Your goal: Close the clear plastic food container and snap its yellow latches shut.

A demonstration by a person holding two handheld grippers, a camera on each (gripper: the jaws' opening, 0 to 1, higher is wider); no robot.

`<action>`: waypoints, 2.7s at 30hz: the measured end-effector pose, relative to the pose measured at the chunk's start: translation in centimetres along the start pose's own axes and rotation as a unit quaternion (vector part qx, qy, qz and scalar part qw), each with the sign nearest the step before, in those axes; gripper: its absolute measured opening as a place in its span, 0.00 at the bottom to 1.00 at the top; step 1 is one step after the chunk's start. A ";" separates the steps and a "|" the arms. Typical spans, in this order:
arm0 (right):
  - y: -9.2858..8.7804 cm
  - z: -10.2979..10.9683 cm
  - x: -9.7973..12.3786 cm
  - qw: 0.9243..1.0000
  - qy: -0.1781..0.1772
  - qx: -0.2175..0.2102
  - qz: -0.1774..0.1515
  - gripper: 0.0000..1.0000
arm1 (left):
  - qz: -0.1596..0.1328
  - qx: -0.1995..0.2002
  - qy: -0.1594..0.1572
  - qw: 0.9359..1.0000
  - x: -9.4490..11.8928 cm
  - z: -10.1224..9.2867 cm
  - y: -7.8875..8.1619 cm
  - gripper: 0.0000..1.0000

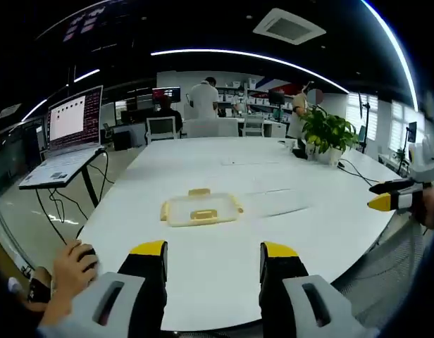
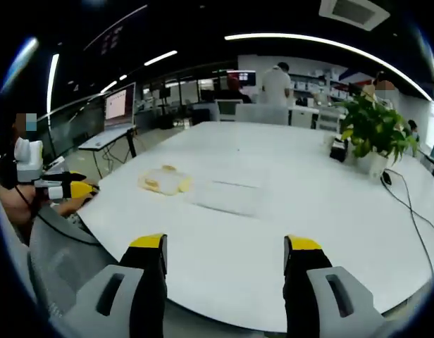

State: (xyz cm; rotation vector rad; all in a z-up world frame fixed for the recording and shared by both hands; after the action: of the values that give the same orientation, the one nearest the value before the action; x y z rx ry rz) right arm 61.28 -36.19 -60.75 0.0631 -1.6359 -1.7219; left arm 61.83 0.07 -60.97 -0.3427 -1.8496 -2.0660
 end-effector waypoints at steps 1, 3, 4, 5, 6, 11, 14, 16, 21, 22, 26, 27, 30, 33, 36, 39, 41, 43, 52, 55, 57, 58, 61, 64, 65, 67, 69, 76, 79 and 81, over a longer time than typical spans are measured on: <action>0.0 0.0 0.0 1.000 0.000 0.000 0.000 0.64 | 0.000 0.000 0.000 1.000 0.0 0.0 0.0 0.47; 0.0 0.0 0.0 1.000 0.000 0.000 0.000 0.64 | 0.000 0.000 0.000 1.000 0.0 0.0 0.0 0.47; 0.0 0.0 0.0 1.000 0.000 0.000 0.000 0.64 | 0.000 0.000 0.000 1.000 0.0 0.0 0.0 0.47; 0.0 0.0 0.0 1.000 0.000 0.000 0.000 0.64 | 0.000 0.000 0.000 1.000 0.0 0.0 0.0 0.47; 0.0 0.0 0.0 1.000 0.000 0.001 0.001 0.64 | 0.000 0.000 0.000 1.000 0.0 0.0 0.0 0.47; 0.0 0.0 0.0 1.000 0.000 0.001 0.001 0.64 | 0.000 0.000 0.000 1.000 0.0 0.0 0.0 0.47; 0.0 0.0 0.0 1.000 0.000 0.002 0.001 0.64 | 0.000 0.000 0.000 1.000 0.0 0.1 0.0 0.47; 0.0 0.1 0.0 1.000 0.000 0.002 0.001 0.64 | 0.000 0.000 0.000 1.000 0.0 0.1 0.0 0.47; 0.0 0.1 0.0 1.000 0.000 0.002 0.001 0.64 | 0.000 -0.001 0.000 1.000 0.0 0.1 0.0 0.47; 0.0 0.1 0.0 1.000 0.000 0.002 0.001 0.64 | 0.000 -0.001 0.000 1.000 0.0 0.1 0.0 0.47; 0.0 0.1 0.0 1.000 0.000 0.003 0.001 0.64 | 0.000 -0.001 0.000 1.000 0.0 0.1 -0.1 0.47; 0.0 0.1 0.0 1.000 0.000 0.003 0.001 0.64 | 0.000 -0.001 0.000 1.000 0.0 0.1 -0.1 0.47; 0.0 0.1 0.0 1.000 0.000 0.003 0.001 0.64 | 0.000 -0.001 0.001 1.000 0.0 0.1 -0.1 0.47; 0.0 0.1 0.0 1.000 0.000 0.003 0.001 0.64 | 0.000 -0.001 0.000 1.000 0.0 0.1 -0.1 0.47; 0.0 0.1 0.0 1.000 0.000 0.003 0.002 0.64 | 0.000 -0.001 0.001 1.000 0.0 0.1 -0.1 0.47; 0.0 0.1 0.0 1.000 0.000 0.003 0.002 0.63 | 0.000 -0.001 0.000 1.000 0.0 0.0 0.0 0.47; 0.0 0.1 0.0 1.000 0.000 0.003 0.002 0.63 | 0.000 -0.001 0.000 1.000 0.0 0.0 0.0 0.47; 0.0 0.0 0.0 1.000 0.000 0.003 0.002 0.63 | 0.001 -0.001 0.000 1.000 -0.1 0.0 0.0 0.47; 0.1 0.0 0.0 1.000 0.002 -0.012 0.009 0.64 | 0.007 -0.005 0.002 1.000 -0.1 -0.1 0.1 0.47; 0.1 0.0 -0.1 1.000 0.005 -0.013 0.013 0.64 | 0.015 0.000 0.002 1.000 -0.2 0.0 0.2 0.47; 0.1 0.0 -0.2 1.000 0.007 -0.016 0.015 0.65 | 0.017 0.000 0.001 1.000 -0.1 0.0 0.2 0.47; 0.1 0.0 -0.2 1.000 0.007 -0.016 0.015 0.65 | 0.018 0.000 0.000 1.000 -0.1 0.0 0.2 0.47; 0.2 0.1 -0.2 1.000 0.009 -0.011 0.018 0.65 | 0.024 -0.002 -0.004 1.000 -0.1 0.0 0.2 0.47; 0.3 0.2 -0.2 1.000 0.012 -0.004 0.020 0.65 | 0.028 -0.001 -0.006 1.000 -0.1 0.0 0.2 0.47; 0.3 0.2 -0.2 1.000 0.012 -0.004 0.020 0.65 | 0.028 -0.001 -0.006 1.000 -0.1 0.0 0.3 0.47; 0.4 0.2 -0.2 1.000 0.014 0.000 0.022 0.65 | 0.030 -0.003 -0.008 1.000 0.0 -0.1 0.3 0.47; 0.5 0.1 -0.2 1.000 0.015 0.002 0.024 0.65 | 0.031 -0.004 -0.009 0.999 0.1 -0.1 0.4 0.47; 0.7 0.0 -0.4 0.999 0.022 0.000 0.027 0.65 | 0.035 -0.007 -0.013 0.999 0.2 -0.2 0.6 0.47; 1.0 0.1 -0.6 0.999 0.026 0.003 0.028 0.65 | 0.033 -0.008 -0.016 0.999 0.0 -0.2 0.9 0.47; 1.2 0.0 -0.7 0.999 0.027 0.004 0.028 0.65 | 0.033 -0.009 -0.019 0.999 -0.1 -0.1 1.1 0.47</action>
State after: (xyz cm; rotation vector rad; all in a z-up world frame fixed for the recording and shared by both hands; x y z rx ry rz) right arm 62.30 -35.68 -60.03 0.0672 -1.5910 -1.6576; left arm 62.38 -0.16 -60.03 -0.4437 -1.8161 -2.0472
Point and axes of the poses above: the point that each gripper's makers call its tool centre point, and the gripper's own axes: x roughly backward along the fingers, z roughly to its left, y roughly out of its top, the point moved 10 cm from there along x, roughly backward along the fingers, and after that the axes turned 15 degrees about y, right-handed, at the moved point
